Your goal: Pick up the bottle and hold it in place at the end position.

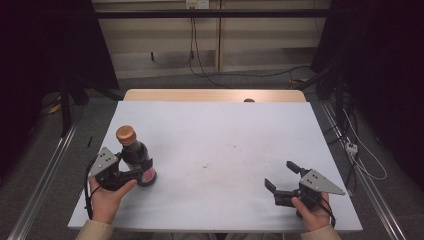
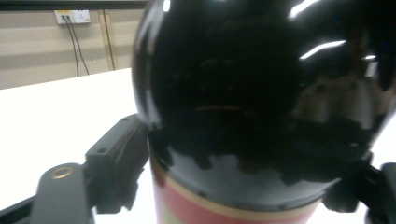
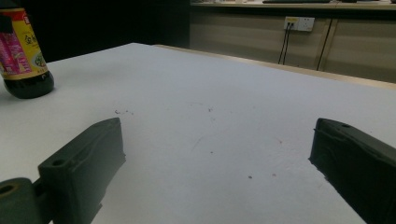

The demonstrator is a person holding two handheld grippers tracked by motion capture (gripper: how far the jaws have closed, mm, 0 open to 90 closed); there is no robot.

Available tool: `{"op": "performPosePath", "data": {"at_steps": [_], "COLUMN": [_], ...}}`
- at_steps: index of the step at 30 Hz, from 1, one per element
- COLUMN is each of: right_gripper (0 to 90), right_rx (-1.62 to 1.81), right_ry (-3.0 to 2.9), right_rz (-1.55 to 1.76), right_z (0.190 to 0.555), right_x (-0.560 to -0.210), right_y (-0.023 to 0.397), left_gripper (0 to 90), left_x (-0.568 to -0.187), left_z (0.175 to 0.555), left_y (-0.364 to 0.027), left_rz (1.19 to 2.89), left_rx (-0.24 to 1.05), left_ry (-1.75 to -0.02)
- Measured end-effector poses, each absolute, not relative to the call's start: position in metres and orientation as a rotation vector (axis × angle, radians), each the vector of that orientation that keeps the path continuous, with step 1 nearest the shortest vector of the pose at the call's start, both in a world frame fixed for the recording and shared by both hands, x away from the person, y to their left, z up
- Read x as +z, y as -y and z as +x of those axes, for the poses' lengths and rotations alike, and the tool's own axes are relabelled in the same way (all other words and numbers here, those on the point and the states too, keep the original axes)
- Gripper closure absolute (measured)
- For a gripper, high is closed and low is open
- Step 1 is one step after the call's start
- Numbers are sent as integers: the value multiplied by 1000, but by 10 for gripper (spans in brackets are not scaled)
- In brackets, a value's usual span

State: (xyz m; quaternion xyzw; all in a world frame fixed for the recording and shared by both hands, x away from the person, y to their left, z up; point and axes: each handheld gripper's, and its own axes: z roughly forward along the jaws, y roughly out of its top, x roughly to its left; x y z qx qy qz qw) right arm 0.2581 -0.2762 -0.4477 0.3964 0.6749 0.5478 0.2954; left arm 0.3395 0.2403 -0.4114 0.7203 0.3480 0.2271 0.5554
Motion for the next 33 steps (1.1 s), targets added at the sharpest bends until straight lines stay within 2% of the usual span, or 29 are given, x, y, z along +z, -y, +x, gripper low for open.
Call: {"op": "performPosePath", "data": {"at_steps": [10, 33], "right_gripper": [22, 22], "right_rx": [1457, 1461], "right_ry": [-1798, -1800], "right_rz": [1048, 1042], "right_z": [258, 260], "right_x": [-447, -447], "right_y": [276, 276], "left_gripper": [290, 302], "left_x": [-410, -396], "left_z": [340, 344], "left_y": [-236, -224], "left_rz": [1717, 1679], "left_rx": [568, 594], "left_ry": [-790, -775]}}
